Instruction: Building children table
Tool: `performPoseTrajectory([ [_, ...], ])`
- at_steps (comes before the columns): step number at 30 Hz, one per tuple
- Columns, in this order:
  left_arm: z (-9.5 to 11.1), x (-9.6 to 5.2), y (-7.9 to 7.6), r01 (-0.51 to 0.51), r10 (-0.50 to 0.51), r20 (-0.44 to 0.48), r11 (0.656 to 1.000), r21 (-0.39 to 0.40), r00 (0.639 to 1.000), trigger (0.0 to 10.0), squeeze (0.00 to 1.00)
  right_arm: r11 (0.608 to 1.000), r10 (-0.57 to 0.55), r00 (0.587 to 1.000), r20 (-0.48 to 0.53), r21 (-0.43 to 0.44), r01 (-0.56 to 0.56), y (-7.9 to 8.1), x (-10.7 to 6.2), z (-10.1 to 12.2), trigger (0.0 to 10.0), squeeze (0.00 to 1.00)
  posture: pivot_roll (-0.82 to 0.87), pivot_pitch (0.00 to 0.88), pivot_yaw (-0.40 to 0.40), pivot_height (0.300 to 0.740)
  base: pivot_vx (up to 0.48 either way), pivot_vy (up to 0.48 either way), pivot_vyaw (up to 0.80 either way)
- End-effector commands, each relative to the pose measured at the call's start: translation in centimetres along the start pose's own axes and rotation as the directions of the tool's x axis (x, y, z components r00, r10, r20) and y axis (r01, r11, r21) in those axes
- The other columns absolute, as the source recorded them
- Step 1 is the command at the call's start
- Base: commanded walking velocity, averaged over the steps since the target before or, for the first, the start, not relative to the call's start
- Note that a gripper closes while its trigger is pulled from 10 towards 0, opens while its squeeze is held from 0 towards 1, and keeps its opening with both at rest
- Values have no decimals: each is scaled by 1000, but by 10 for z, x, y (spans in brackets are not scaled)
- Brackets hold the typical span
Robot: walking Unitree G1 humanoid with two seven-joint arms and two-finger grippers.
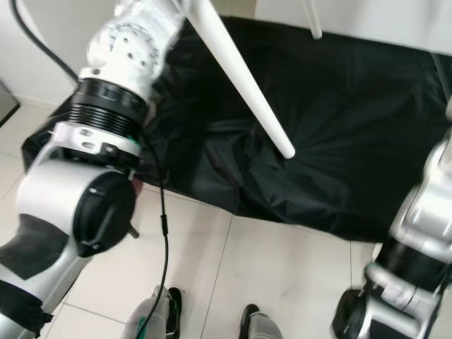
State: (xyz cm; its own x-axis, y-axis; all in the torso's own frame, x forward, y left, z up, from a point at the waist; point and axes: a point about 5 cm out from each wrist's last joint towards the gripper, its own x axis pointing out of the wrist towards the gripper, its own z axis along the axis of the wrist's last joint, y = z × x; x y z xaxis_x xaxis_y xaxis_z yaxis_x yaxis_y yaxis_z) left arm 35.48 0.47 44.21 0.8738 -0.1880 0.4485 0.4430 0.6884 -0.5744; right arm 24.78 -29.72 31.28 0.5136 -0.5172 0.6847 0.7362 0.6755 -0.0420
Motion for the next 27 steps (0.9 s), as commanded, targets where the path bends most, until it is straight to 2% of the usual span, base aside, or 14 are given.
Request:
performPoseTrajectory([
  [1, -16, -19, -60, 478, -479, -34, 878, -36, 877, 0, 0, 986, 84, 938, -335, 163, -30, 19, -35, -62, 0, 0, 121, 176, 105, 740, 0, 0, 0],
  [6, -38, -25, -61, 499, -500, -112, 866, -36, 859, 0, 0, 994, 54, 912, -406, 106, -11, 16, -46, -75, 0, 0, 109, 181, 122, 740, 0, 0, 0],
  [7, -60, -34, -60, 528, -522, -185, 849, -16, 833, 0, 0, 980, 82, 886, -457, 200, 12, 23, -51, -82, 2039, 0, 111, 187, 126, 740, 0, 0, 0],
  [8, -67, -37, -59, 538, -528, -212, 843, -15, 822, 9294, 0, 979, 90, 884, -460, 205, 7, 24, -51, -82, 7765, 0, 112, 187, 128, 740, 0, 0, 0],
  [11, -69, -36, -58, 539, -528, -229, 842, -16, 818, 10000, 0, 978, 107, 891, -440, 210, -13, 27, -48, -80, 10000, 63, 114, 192, 126, 740, 0, 0, 0],
  [12, -67, -34, -57, 532, -520, -230, 847, -12, 823, 10000, 0, 970, 129, 894, -430, 241, -25, 29, -45, -78, 10000, 1000, 118, 194, 125, 740, 0, 0, 0],
  [15, -65, -32, -56, 523, -511, -228, 852, -7, 829, 10000, 0, 959, 154, 895, -419, 281, -33, 32, -43, -76, 10000, 1000, 118, 197, 124, 740, 0, 0, 0],
  [16, -63, -32, -55, 523, -511, -224, 853, -7, 830, 10000, 867, 958, 160, 897, -413, 284, -40, 33, -41, -75, 10000, 1000, 121, 201, 123, 740, 0, 0, 0],
  [17, -63, -32, -55, 525, -514, -224, 851, -12, 828, 10000, 1000, 959, 170, 898, -405, 277, -57, 34, -39, -74, 10000, 1000, 124, 203, 122, 740, 0, 0, 0],
  [20, -61, -32, -55, 524, -515, -220, 852, -20, 829, 10000, 1000, 955, 204, 899, -387, 280, -96, 38, -37, -71, 10000, 1000, 124, 207, 121, 740, 0, 0, 0],
  [21, -60, -32, -55, 524, -514, -220, 852, -14, 829, 10000, 1000, 951, 216, 903, -372, 290, -108, 39, -35, -69, 10000, 471, 123, 210, 119, 740, 0, 0, 0],
  [24, -60, -33, -55, 528, -517, -220, 849, -8, 827, 10000, 1000, 947, 233, 905, -355, 296, -128, 41, -34, -66, 10000, 494, 124, 216, 119, 740, 0, 0, 0],
  [25, -60, -34, -54, 532, -520, -223, 847, -8, 824, 10000, 1000, 941, 251, 903, -349, 308, -142, 42, -34, -64, 10000, 1000, 123, 218, 117, 740, 0, 0, 0],
  [27, -61, -35, -53, 533, -518, -231, 846, 0, 823, 10000, 1000, 931, 270, 900, -341, 330, -154, 44, -34, -63, 10000, 1000, 124, 221, 115, 740, 0, 0, 0],
])
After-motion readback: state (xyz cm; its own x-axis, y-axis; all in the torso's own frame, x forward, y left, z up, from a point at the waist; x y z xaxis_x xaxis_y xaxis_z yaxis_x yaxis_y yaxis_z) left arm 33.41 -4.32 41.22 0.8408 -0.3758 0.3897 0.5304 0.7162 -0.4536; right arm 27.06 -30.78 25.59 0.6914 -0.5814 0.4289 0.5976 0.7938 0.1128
